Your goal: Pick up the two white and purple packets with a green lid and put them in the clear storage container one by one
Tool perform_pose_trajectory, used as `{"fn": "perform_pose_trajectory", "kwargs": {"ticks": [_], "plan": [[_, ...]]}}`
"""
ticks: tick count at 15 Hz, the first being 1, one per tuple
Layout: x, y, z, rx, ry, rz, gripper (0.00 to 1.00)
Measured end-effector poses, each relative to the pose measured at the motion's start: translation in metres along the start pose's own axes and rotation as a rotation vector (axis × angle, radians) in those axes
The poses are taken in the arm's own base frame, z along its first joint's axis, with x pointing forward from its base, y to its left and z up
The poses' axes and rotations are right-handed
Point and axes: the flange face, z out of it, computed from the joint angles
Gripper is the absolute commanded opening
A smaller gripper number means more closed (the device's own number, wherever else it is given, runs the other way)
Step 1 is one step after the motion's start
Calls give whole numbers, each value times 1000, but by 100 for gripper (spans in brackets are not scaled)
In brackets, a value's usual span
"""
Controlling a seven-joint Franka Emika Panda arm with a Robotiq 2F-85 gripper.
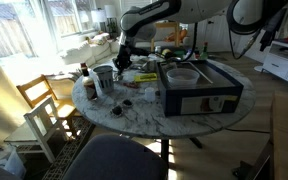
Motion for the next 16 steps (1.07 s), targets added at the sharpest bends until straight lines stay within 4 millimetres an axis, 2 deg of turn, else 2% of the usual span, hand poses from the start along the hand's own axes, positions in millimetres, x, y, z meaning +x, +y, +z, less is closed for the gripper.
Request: {"fn": "perform_pose_trajectory", "kwargs": {"ticks": [10,13,16], "plan": [[14,-16,-122,-165,-115,-30,1],[18,-19,-144,-189,-102,-93,1],[21,-27,-154,-215,-70,-146,1]]}}
